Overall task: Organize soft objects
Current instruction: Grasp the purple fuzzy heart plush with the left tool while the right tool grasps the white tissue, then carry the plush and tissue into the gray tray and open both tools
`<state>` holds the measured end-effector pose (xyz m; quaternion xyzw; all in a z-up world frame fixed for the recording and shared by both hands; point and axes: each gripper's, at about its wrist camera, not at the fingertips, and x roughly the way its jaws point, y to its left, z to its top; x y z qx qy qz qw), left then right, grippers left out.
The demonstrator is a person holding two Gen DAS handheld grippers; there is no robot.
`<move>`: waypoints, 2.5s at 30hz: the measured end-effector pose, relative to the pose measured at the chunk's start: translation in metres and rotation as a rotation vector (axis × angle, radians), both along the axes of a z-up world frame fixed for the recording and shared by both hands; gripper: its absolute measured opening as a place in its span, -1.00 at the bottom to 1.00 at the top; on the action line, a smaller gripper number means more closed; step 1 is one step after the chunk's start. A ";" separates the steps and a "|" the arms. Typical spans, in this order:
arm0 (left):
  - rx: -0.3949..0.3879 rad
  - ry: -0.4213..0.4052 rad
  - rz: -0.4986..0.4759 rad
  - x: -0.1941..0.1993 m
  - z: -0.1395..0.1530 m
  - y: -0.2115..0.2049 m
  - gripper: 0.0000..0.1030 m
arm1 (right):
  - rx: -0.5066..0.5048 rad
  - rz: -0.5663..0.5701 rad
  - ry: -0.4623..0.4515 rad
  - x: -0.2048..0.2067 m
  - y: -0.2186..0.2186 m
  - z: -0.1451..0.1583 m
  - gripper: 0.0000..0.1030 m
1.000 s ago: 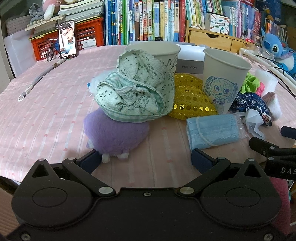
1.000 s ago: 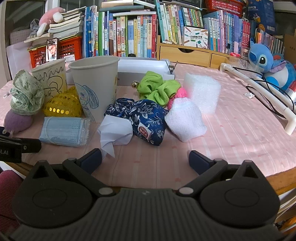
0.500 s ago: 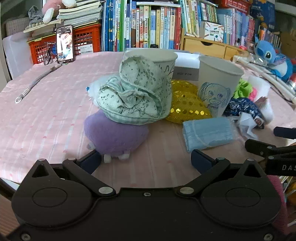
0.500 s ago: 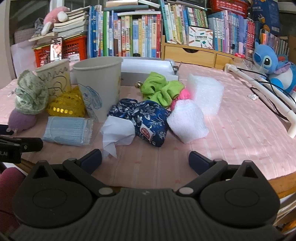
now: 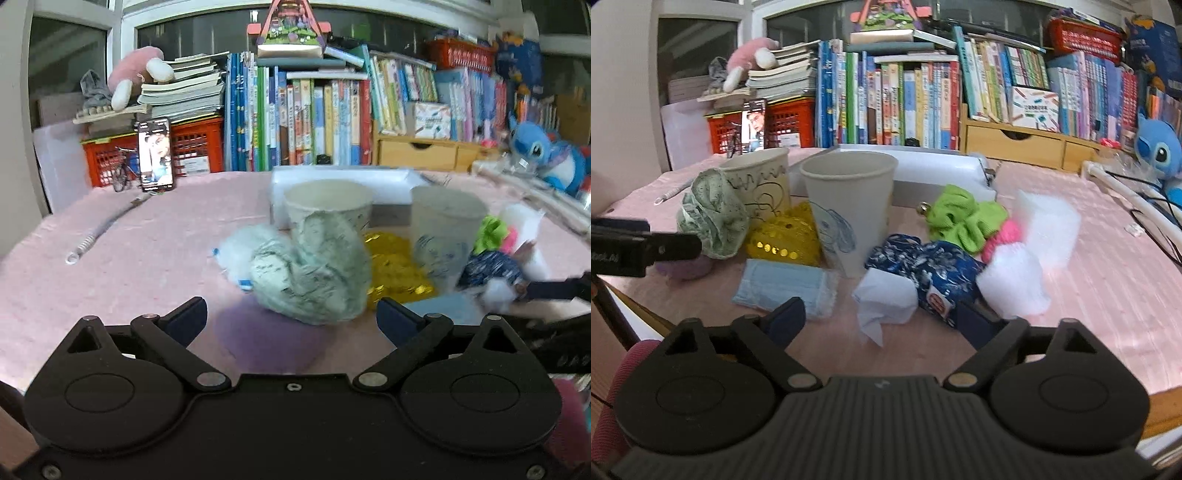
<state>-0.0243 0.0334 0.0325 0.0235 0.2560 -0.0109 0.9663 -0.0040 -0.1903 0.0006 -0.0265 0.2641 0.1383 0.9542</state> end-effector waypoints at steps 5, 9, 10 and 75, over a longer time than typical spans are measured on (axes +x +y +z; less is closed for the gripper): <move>-0.021 0.079 0.004 0.010 -0.016 0.005 0.63 | -0.015 0.020 -0.017 0.000 0.007 -0.001 0.36; -0.012 0.075 0.021 0.014 -0.025 0.008 0.62 | -0.031 0.024 -0.026 0.004 0.011 -0.002 0.26; -0.001 0.073 0.024 0.016 -0.027 0.008 0.62 | -0.035 0.021 -0.028 0.004 0.011 -0.003 0.25; -0.169 0.011 -0.152 0.158 0.108 0.025 0.26 | 0.061 -0.051 -0.117 0.108 -0.039 0.087 -0.12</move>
